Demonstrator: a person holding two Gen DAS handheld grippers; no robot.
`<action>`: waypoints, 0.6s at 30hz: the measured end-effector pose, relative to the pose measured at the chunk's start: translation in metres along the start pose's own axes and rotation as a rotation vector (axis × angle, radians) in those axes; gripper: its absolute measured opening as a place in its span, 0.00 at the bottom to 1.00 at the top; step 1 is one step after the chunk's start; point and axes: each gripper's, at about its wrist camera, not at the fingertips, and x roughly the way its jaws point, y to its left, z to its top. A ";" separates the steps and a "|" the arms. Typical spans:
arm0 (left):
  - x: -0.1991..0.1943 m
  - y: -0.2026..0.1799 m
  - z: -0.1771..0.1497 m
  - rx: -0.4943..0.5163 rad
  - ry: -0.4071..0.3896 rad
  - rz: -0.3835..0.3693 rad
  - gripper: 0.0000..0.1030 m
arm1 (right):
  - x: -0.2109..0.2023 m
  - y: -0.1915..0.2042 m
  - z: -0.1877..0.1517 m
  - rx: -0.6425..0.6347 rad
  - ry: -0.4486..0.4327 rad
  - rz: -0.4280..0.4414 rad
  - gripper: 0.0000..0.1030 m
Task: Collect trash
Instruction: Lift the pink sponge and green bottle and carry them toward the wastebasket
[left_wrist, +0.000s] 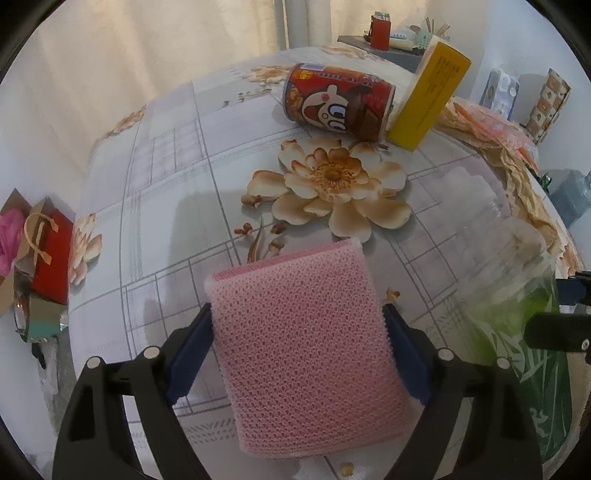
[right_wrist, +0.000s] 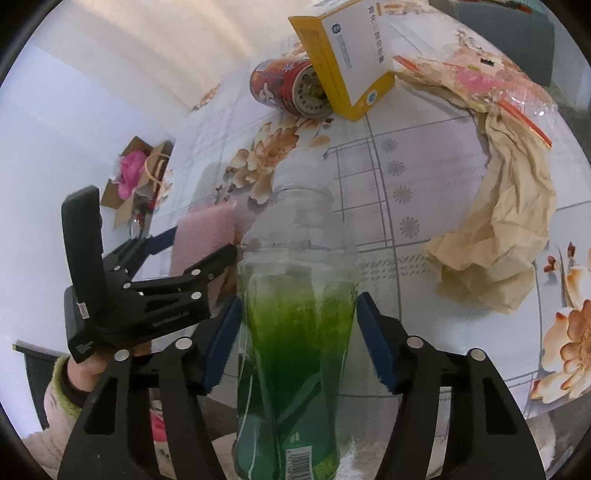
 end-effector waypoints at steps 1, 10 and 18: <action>-0.001 0.000 -0.001 -0.005 -0.002 -0.004 0.83 | -0.002 0.000 -0.001 -0.004 -0.008 -0.010 0.58; -0.030 -0.003 -0.006 -0.068 -0.055 -0.125 0.83 | -0.023 -0.004 -0.013 0.013 -0.068 0.039 0.56; -0.072 -0.031 0.001 -0.042 -0.120 -0.208 0.83 | -0.060 -0.014 -0.033 0.051 -0.157 0.130 0.55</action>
